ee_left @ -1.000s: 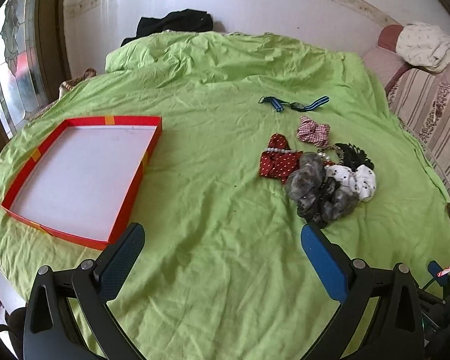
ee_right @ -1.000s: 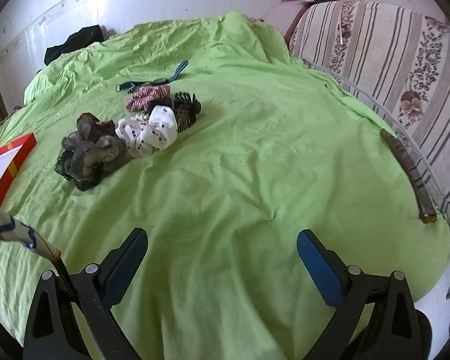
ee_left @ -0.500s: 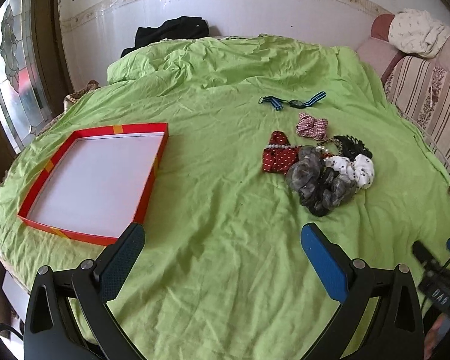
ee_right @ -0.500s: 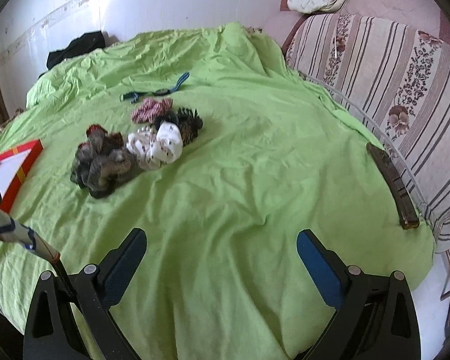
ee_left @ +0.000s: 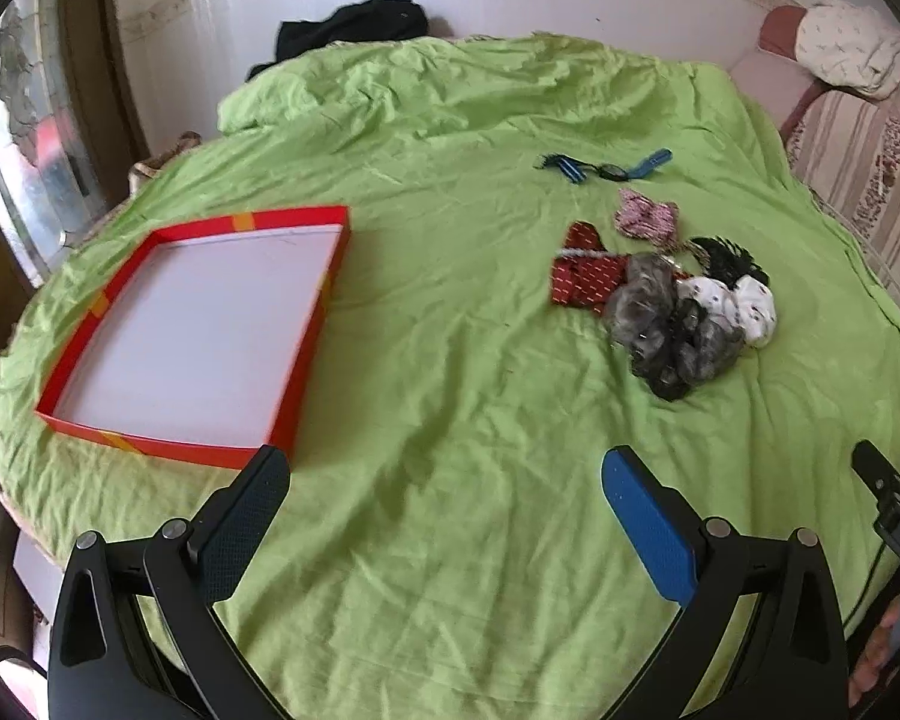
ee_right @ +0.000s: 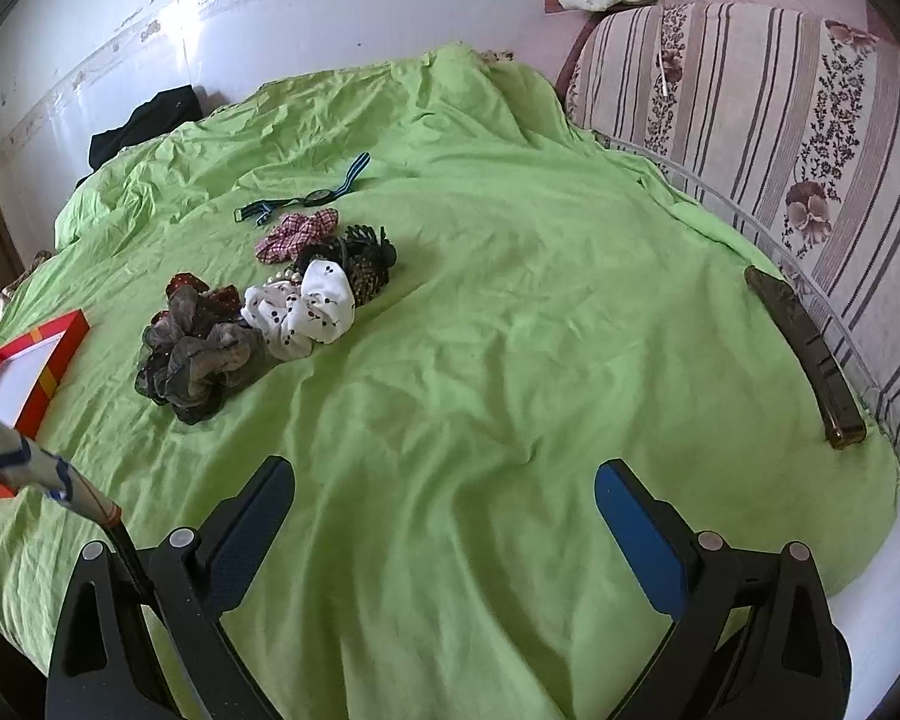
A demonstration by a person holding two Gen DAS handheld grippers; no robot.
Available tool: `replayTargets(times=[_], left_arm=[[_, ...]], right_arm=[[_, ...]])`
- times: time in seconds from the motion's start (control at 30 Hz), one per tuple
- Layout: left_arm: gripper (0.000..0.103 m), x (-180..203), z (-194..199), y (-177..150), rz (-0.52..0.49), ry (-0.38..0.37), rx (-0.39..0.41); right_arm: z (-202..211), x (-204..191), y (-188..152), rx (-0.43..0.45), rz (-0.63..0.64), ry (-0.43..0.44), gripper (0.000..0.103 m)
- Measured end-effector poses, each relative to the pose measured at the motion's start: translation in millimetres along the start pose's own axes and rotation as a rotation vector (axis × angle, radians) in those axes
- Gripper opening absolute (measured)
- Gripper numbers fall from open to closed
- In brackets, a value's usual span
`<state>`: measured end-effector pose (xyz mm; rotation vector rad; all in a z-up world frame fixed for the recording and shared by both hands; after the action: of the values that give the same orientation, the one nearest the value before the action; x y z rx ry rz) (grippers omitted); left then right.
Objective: Organize jewelry
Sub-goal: 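Move both grippers toward the pile of scrunchies on the green sheet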
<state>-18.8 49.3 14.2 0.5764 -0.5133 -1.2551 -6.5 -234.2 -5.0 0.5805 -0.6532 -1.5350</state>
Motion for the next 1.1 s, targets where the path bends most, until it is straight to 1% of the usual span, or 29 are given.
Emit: replayTargets(times=[0.1, 0.27, 0.57, 0.7, 0.83, 0.93, 1.03, 1.1], left_arm=[[0.103, 8.4, -0.4, -2.3, -0.019, -0.020, -0.004], [0.103, 15.8, -0.7, -4.2, -0.050, -0.022, -0.003], [0.103, 18.8, 1.8, -1.7, -0.045, -0.047, -0.010], [0.103, 18.7, 4.6, 1.2, -0.041, -0.039, -0.004], [0.103, 17.3, 13.1, 8.3, -0.055, -0.002, 0.036], [0.103, 17.3, 18.1, 12.8, -0.066, 0.010, 0.050], [0.103, 18.9, 19.9, 13.4, -0.072, -0.002, 0.044], [0.103, 21.0, 18.8, 11.7, -0.074, -0.023, 0.024]], right_arm=[[-1.2, -0.4, 0.0, 0.005, 0.000, 0.003, 0.102], [-2.9, -1.6, 0.4, 0.014, 0.015, 0.004, 0.101], [-3.0, -2.6, 2.3, 0.028, 0.006, 0.023, 0.100], [-2.2, -3.7, 4.8, 0.038, 0.002, 0.042, 0.100], [-1.4, -5.7, 11.9, 0.048, 0.011, 0.051, 0.100], [0.0, -7.2, 18.9, 0.059, 0.023, 0.061, 0.100], [1.5, -6.9, 26.1, 0.070, 0.036, 0.065, 0.100], [1.3, -6.7, 32.1, 0.073, 0.046, 0.071, 0.099]])
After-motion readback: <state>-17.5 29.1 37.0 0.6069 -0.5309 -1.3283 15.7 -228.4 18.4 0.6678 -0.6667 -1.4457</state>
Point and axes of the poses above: each gripper's, at about its wrist camera, not at the fingertips, and z roughly against the way its jaws point, x to its right, y to its top, the point moved 10 cm from there along -z, roughly the way its jaws point, and after that the axes turned 7 degrees about z, right-handed, at the moved point
